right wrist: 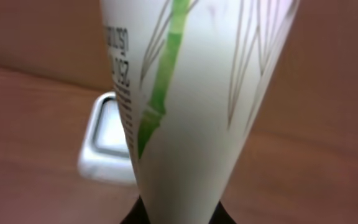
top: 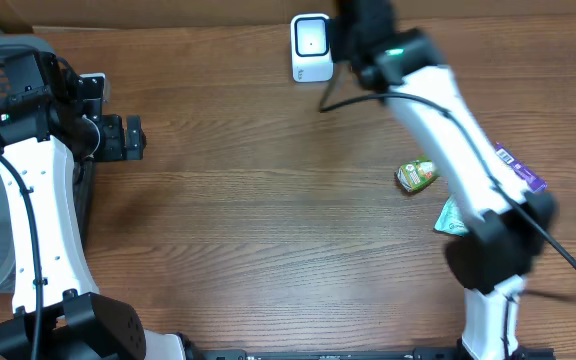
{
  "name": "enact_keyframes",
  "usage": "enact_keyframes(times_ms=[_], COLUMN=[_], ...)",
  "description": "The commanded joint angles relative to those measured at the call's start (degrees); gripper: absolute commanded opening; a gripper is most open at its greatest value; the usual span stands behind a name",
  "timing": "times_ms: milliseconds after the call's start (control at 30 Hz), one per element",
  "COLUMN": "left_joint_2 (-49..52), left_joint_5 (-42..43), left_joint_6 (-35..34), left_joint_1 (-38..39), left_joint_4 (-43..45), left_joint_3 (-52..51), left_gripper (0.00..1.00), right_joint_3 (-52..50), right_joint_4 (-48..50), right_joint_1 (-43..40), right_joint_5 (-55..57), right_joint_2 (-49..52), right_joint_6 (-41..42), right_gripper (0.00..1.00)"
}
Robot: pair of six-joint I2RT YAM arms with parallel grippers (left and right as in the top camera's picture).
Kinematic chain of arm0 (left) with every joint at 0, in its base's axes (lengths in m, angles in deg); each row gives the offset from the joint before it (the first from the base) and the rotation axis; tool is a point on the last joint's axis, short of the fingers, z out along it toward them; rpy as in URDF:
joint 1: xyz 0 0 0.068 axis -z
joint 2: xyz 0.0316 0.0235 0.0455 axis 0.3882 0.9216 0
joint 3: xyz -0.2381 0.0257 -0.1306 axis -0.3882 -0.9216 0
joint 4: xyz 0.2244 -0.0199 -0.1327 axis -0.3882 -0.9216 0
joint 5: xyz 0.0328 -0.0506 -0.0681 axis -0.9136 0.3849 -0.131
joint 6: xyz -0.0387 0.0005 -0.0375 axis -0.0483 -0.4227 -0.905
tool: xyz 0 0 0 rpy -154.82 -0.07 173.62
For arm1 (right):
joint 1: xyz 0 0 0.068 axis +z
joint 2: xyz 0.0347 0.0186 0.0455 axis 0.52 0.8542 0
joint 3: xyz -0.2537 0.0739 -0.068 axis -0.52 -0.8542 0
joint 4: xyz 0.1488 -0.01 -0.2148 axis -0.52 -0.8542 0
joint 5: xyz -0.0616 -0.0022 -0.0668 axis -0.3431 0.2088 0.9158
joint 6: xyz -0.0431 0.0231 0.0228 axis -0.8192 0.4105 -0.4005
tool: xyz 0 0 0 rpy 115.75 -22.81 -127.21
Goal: Scan the item barcode
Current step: 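Raise the white tube and hold it up to the scanner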
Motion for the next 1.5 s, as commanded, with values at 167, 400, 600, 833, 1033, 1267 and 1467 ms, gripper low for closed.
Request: enact_keyframes(times_ms=[167, 400, 600, 833, 1033, 1267, 1467], left_joint_2=[-0.6, -0.6, -0.6, -0.6, -0.6, -0.6, -0.6], left_joint_5=[0.2, 0.2, 0.2, 0.2, 0.2, 0.2, 0.2], left_joint_6=[1.5, 1.5, 1.5, 1.5, 1.5, 1.5, 1.5], left_joint_1=[-0.2, -0.2, -0.2, -0.2, -0.2, -0.2, -0.2], left_joint_4=[0.0, 0.0, 0.0, 0.0, 0.0, 0.0, 0.0], left_joint_3=[-0.3, -0.3, -0.3, -0.3, -0.3, -0.3, -0.3], left_gripper=[1.00, 1.00, 1.00, 1.00, 1.00, 1.00, 1.00], right_joint_3=[1.6, 1.6, 1.4, 1.4, 1.4, 1.4, 1.4], right_joint_4=[23.2, 30.5, 30.6, 30.5, 30.5, 28.5, 28.1], right_joint_1=[2.5, 1.1, -0.2, -0.3, 0.1, 0.1, 0.1], right_joint_5=[19.2, 19.3, 17.3, 16.1, 16.0, 15.9, 13.9], right_joint_2=[12.1, 18.9, 19.7, 20.0, 20.0, 20.0, 20.0], right_joint_6=[-34.0, -47.7, -48.4, -48.4, -48.4, -48.4, -48.4], right_gripper=[0.04, 0.04, 0.04, 0.04, 0.04, 0.04, 0.04])
